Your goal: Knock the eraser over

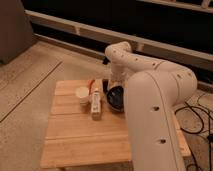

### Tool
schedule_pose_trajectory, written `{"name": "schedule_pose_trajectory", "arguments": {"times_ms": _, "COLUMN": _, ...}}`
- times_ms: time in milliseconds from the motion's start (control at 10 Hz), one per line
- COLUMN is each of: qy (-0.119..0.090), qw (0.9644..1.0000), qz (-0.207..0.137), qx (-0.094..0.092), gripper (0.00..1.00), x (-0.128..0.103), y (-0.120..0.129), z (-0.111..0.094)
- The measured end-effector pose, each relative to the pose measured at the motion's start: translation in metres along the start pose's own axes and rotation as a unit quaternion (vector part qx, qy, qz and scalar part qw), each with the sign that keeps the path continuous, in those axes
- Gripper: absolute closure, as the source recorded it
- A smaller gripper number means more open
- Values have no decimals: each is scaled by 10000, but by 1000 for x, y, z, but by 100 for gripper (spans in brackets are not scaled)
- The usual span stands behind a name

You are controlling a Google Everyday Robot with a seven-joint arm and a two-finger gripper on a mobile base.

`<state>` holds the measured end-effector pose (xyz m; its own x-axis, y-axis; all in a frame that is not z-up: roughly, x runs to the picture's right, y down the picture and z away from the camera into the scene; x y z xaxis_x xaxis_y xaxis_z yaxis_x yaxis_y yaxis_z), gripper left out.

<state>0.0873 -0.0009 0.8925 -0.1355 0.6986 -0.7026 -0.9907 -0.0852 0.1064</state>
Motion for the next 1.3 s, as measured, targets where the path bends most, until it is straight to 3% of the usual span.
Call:
{"name": "schedule_pose_trajectory", "arguments": {"times_ms": 400, "qy": 184, "qw": 9973, "qz": -706, "qx": 61, "gripper": 35, "x": -31, "y": 22, "z": 15}}
{"name": "schedule_pose_trajectory", "arguments": {"times_ms": 500, "qy": 59, "qw": 9956, "qz": -931, "qx": 132, "gripper": 35, "x": -43, "y": 29, "z": 17}}
{"name": "schedule_pose_trajectory", "arguments": {"times_ms": 600, "qy": -239, "qw": 9921, "qz": -1205, "qx": 254, "gripper": 35, "x": -64, "y": 37, "z": 16}}
{"name": "schedule_pose_trajectory", "arguments": {"times_ms": 700, "qy": -587, "qw": 9876, "qz": -1411, "qx": 365, "gripper": 35, "x": -83, "y": 42, "z": 10}}
{"name": "schedule_pose_trajectory", "arguments": {"times_ms": 800, "qy": -1008, "qw": 9805, "qz": -1620, "qx": 467, "gripper": 35, "x": -103, "y": 46, "z": -3}}
{"name": "schedule_pose_trajectory", "arguments": {"times_ms": 900, "qy": -1240, "qw": 9752, "qz": -1765, "qx": 501, "gripper": 35, "x": -111, "y": 48, "z": -12}}
{"name": "schedule_pose_trajectory", "arguments": {"times_ms": 1000, "qy": -1383, "qw": 9715, "qz": -1859, "qx": 498, "gripper": 35, "x": -114, "y": 52, "z": -18}}
{"name": "schedule_pose_trajectory", "arguments": {"times_ms": 1100, "qy": -1430, "qw": 9702, "qz": -1892, "qx": 494, "gripper": 35, "x": -116, "y": 53, "z": -19}}
{"name": "schedule_pose_trajectory", "arguments": {"times_ms": 1300, "qy": -1427, "qw": 9703, "qz": -1891, "qx": 493, "gripper": 35, "x": -115, "y": 53, "z": -19}}
